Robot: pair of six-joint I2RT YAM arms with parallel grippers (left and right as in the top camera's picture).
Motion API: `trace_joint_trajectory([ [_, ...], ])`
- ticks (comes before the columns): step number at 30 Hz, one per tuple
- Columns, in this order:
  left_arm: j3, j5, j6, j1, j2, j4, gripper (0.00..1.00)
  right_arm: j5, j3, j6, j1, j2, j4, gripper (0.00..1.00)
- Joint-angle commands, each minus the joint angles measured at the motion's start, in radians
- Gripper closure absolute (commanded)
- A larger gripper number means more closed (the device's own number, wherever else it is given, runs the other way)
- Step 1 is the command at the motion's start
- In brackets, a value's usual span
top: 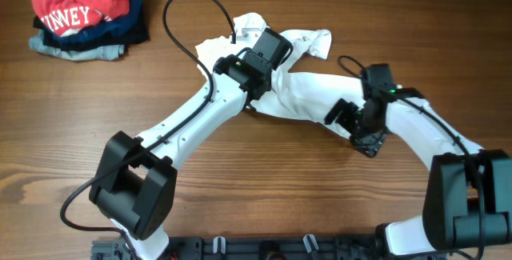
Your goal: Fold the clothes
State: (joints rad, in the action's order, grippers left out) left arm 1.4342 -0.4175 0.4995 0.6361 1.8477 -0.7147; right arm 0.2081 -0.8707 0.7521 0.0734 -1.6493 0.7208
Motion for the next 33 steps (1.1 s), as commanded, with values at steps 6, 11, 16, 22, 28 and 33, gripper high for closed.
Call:
trace_joint_trajectory([
  [6, -0.008, 0.001, 0.014, -0.006, -0.002, -0.001, 0.96, -0.068, -0.043, -0.071, -0.061, 0.006, 0.124, 0.0],
  [11, -0.008, 0.002, 0.014, -0.006, -0.002, -0.001, 0.96, -0.138, -0.001, -0.048, -0.062, 0.005, 0.117, 0.01],
  [16, -0.008, 0.001, 0.014, -0.006, -0.002, -0.001, 0.96, -0.146, 0.0, -0.045, -0.062, 0.004, 0.079, 0.15],
  [22, -0.008, 0.001, 0.014, -0.006, -0.002, 0.0, 0.96, -0.141, 0.066, -0.024, -0.062, 0.003, -0.001, 0.21],
  [28, -0.008, 0.001, 0.014, -0.006, -0.002, 0.0, 0.96, -0.142, 0.077, 0.019, -0.062, 0.004, 0.001, 0.63],
  [33, -0.008, 0.001, 0.014, -0.006, -0.002, -0.001, 0.96, -0.142, -0.013, 0.035, -0.062, 0.042, 0.086, 0.96],
])
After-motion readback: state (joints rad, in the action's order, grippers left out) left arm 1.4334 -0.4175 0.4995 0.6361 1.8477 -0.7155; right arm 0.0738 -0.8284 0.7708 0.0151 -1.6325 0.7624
